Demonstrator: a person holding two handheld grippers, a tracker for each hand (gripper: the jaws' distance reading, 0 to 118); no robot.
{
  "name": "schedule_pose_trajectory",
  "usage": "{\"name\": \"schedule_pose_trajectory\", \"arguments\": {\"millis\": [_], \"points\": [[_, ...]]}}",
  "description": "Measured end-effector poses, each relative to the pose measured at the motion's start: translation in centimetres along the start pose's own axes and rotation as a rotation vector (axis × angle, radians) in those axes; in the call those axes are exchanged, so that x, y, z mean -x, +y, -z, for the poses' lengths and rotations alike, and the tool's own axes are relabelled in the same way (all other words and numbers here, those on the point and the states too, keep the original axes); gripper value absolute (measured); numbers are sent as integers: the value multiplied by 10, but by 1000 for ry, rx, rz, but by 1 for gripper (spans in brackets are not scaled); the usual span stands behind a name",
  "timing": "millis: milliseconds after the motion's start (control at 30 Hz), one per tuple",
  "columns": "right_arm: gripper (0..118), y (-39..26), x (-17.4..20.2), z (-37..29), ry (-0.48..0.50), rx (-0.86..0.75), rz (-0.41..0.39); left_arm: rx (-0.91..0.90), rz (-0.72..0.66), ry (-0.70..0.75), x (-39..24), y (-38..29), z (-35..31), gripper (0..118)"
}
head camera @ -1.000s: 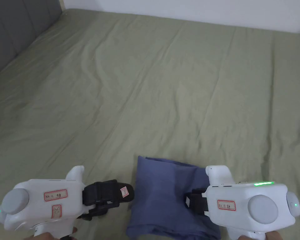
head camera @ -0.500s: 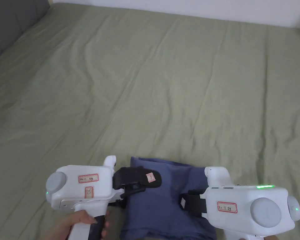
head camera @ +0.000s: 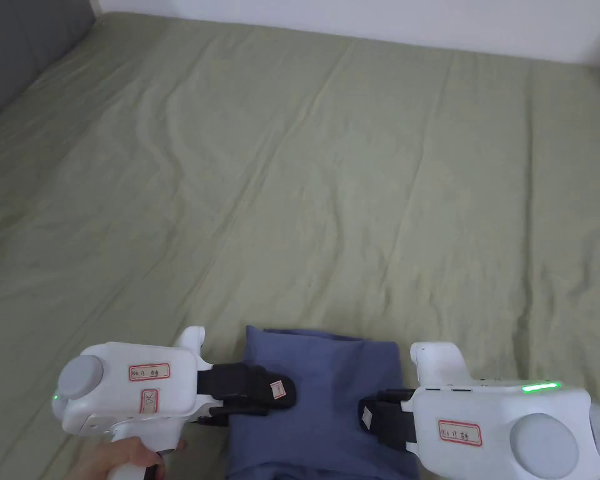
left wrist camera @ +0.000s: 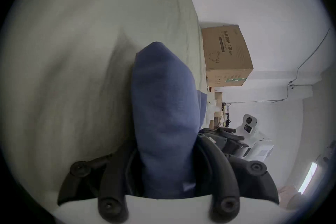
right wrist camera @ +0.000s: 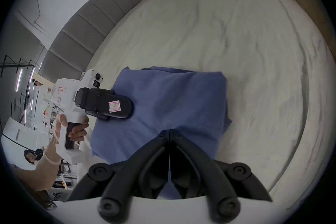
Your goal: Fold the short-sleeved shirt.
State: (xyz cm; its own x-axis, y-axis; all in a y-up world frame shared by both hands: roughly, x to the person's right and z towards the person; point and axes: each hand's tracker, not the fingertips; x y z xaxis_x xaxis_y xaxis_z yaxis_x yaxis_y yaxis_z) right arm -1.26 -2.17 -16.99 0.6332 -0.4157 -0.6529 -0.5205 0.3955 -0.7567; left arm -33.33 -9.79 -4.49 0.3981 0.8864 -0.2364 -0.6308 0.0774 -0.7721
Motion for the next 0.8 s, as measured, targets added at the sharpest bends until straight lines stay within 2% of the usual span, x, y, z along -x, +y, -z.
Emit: {"name": "schedule_pose_trajectory", "arguments": {"millis": [167, 367, 433, 600, 700, 800], "points": [[0, 4, 2, -10, 27, -45, 28, 6, 105, 147, -9, 26, -46, 36], [0, 5, -1, -9, 36, -75, 103, -30, 176, 451, -24, 64, -135, 36], [0, 3, -2, -2, 37, -56, 122, -34, 213, 582, -17, 79, -164, 36], [0, 2, 7, 9, 24, -12, 110, 12, 248, 928, -1, 112, -216, 36], [0, 4, 14, 15, 33, -6, 104, 112, 320, 1172, 15, 131, -234, 36], [0, 7, 18, 21, 37, 5, 95, 91, 395, 1397, 33, 145, -244, 37]]}}
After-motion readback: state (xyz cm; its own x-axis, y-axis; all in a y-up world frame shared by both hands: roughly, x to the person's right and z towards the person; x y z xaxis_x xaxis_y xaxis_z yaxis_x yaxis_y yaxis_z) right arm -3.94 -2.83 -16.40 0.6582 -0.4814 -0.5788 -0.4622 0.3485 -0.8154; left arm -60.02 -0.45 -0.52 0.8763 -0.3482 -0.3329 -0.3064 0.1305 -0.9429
